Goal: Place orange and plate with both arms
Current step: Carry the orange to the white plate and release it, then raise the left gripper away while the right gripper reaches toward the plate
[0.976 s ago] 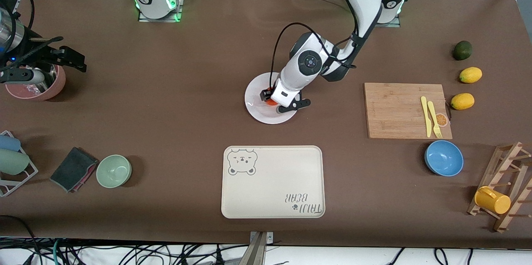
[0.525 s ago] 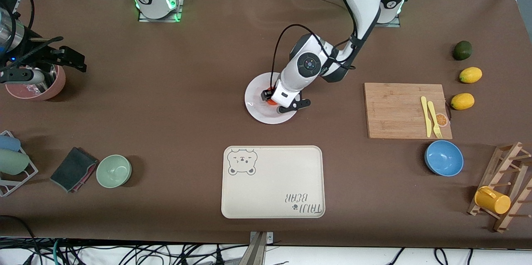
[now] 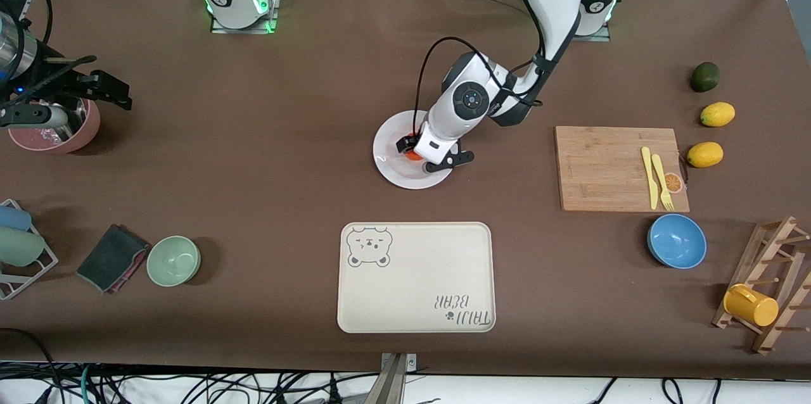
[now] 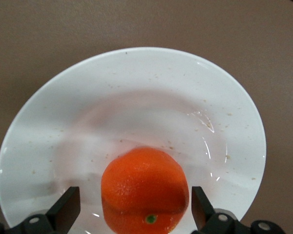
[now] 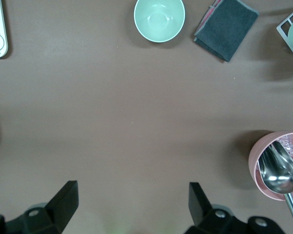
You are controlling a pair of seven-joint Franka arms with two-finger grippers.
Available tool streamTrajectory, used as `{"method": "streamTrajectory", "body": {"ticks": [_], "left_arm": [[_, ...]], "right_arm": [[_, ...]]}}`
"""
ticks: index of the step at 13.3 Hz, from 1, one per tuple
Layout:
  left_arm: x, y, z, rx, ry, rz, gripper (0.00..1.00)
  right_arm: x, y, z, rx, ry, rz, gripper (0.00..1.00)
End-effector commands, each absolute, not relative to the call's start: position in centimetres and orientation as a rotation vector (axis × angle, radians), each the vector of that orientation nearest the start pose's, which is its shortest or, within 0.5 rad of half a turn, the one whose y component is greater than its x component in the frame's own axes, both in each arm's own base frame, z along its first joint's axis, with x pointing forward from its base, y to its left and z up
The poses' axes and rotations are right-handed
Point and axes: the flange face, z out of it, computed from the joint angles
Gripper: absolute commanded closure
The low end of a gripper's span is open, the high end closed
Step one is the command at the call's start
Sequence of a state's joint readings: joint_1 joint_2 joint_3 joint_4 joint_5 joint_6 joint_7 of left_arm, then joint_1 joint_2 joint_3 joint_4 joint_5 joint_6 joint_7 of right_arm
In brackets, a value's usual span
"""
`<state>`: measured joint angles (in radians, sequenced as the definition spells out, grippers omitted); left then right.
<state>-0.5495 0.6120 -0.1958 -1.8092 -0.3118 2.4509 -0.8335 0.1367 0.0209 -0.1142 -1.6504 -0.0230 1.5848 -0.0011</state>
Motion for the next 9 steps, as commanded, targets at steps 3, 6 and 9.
{"method": "streamTrajectory", "body": {"ticks": [3, 6, 9], "left_arm": [[53.8, -35.5, 32.1, -3.275, -0.699, 0.309, 0.00], [56.0, -27.9, 40.7, -3.257, -0.666, 0.148, 0.00], [56.6, -20.2, 48.6, -3.261, -0.842, -0.044, 0.00]], "right_arm": [[55.4, 0.9, 58.0, -3.151, -0.040, 0.133, 0.00], [55.7, 1.0, 57.7, -3.150, -0.051, 0.135, 0.00], [56.1, 1.1, 56.3, -3.151, -0.064, 0.186, 0.00]]}}
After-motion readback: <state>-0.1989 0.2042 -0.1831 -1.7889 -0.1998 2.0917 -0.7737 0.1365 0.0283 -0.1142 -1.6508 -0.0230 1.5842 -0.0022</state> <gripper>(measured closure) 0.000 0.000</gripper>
